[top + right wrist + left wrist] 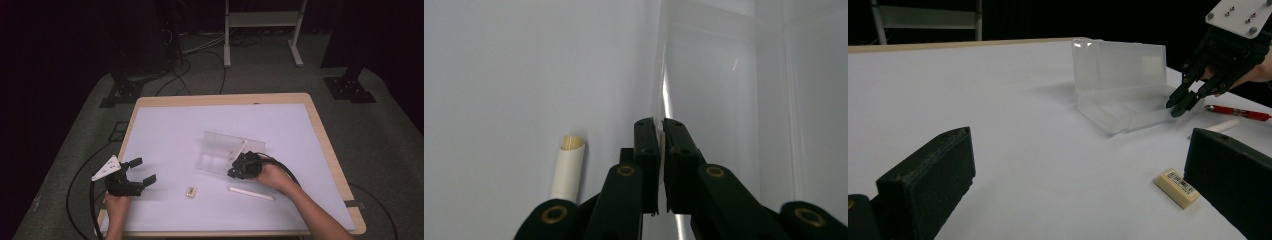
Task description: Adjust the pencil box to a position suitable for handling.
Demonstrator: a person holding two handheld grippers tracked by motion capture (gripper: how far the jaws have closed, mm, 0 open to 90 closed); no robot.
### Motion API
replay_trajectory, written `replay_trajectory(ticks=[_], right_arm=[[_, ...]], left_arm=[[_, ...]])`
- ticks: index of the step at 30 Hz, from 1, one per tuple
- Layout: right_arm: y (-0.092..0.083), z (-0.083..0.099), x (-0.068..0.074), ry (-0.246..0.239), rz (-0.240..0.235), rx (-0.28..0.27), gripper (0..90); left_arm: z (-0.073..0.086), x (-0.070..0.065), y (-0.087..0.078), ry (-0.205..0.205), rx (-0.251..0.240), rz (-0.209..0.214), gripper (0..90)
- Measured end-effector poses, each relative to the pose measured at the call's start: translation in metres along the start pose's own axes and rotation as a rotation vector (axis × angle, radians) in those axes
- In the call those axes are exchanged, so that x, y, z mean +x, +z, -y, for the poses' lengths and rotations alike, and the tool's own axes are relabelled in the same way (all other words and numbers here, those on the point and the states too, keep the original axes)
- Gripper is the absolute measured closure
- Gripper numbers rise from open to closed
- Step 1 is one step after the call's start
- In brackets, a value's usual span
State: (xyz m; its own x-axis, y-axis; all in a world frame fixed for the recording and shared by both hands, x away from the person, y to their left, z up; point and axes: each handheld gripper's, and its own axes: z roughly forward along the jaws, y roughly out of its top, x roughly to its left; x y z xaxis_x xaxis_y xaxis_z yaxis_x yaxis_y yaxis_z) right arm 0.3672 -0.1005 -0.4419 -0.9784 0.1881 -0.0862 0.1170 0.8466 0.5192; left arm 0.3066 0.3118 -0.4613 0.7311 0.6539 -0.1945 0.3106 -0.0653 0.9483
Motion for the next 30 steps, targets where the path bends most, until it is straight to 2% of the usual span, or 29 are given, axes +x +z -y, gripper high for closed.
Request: replay_trajectory(ticks=[14,20,30], right_arm=[[0.002,0.003,-0.001,0.021,-0.014,0.003,84.4],[-0.002,0.003,-0.002,0.039,-0.022,-0.024,79.4],[-0.018,0.007,-0.003,0.079,-0.007,-0.066,70.1]], left_arm=[[0.000,0.000,0.000,0.001,-0.001,0.001,0.0],[0.000,0.000,0.000,0.002,0.000,0.000,0.0],[0.000,0.000,0.000,0.001,0.000,-0.001,0.0]])
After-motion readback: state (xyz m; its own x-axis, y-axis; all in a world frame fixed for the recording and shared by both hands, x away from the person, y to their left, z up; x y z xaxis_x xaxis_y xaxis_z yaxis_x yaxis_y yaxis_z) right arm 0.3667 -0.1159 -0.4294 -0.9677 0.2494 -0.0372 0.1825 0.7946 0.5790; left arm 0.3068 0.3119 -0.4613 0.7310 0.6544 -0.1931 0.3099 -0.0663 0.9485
